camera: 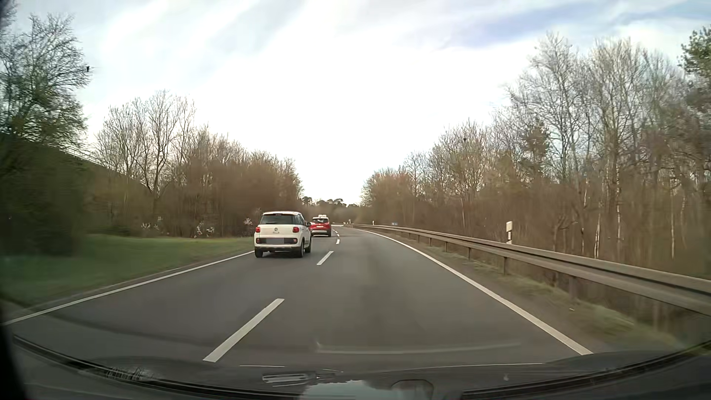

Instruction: Follow the waypoints while adhering to traffic rules and regulations

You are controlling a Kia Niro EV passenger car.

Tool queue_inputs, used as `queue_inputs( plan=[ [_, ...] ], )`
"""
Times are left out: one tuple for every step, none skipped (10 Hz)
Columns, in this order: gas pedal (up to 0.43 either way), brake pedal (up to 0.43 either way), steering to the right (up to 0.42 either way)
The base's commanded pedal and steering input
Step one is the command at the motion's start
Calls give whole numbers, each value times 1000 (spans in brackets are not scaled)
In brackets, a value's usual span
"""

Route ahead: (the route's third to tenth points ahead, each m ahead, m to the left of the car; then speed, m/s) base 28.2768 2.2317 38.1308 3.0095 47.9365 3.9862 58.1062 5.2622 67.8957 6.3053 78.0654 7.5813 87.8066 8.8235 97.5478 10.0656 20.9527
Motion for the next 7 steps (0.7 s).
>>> queue_inputs(
  plan=[
    [157, 0, -21],
    [157, 0, -21],
    [157, 0, -21],
    [157, 0, -21],
    [157, 0, -21],
    [157, 0, -21],
    [157, 0, -21]
  ],
)
